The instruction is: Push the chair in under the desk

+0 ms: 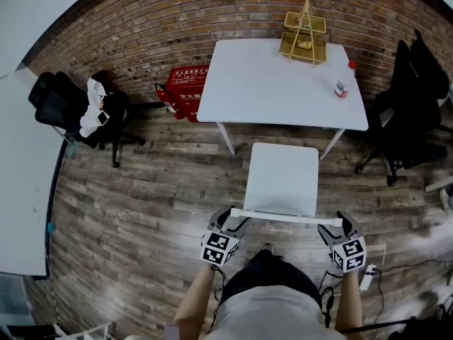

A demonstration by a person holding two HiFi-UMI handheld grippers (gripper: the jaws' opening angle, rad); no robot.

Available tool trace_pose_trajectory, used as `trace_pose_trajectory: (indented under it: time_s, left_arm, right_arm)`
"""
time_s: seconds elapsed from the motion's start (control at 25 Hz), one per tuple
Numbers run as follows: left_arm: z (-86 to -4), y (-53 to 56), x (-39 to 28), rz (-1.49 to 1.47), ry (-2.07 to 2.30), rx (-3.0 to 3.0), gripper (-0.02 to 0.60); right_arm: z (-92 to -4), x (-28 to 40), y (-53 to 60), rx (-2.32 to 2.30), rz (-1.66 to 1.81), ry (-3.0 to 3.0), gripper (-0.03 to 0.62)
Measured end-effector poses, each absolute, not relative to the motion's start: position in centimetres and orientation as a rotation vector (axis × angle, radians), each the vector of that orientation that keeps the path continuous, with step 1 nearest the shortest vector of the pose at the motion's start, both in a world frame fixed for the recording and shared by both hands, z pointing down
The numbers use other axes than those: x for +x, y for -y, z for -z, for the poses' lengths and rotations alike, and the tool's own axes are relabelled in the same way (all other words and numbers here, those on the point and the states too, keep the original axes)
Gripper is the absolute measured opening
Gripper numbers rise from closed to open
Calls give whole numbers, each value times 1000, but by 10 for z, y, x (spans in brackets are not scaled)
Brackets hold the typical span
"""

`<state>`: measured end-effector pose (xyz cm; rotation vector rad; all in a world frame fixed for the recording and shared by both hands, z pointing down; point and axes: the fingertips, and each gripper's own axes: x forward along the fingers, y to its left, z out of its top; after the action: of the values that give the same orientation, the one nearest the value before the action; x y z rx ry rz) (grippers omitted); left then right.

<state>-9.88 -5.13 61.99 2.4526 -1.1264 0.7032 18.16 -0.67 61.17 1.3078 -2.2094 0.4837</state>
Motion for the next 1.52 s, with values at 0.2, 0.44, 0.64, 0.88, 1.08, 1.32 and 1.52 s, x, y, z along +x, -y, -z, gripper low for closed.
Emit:
trace_pose_trajectory:
  time_s: [0.2,0.44,0.64,0.88,1.08,1.32,1.52]
  left_arm:
    - [-621,66,-97,-696,1130,2457,267]
    - [-620,79,-98,-683,1139,2464,267]
    - [-621,87,-95,-679,1140,2465,267]
    - [-622,99,-91,-686,1150,2450,267]
    - [-621,111,-87,-699,1158,2438,267]
    - [-620,124,-85,-708,1154,2423,267]
    - [-621,136,-84,-716,1154,2422,267]
  right_arm:
    - [-611,182,21,1311,-485,2210,327]
    - [-614,183,34,1307,-486,2208,327]
    - [-612,185,42,1312,-487,2209,327]
    - [-615,189,55,1307,-493,2207,327]
    - [-616,194,70,1299,-494,2210,327]
    - [-614,196,83,1304,-497,2204,327]
    - [-612,194,95,1287,-499,2201,327]
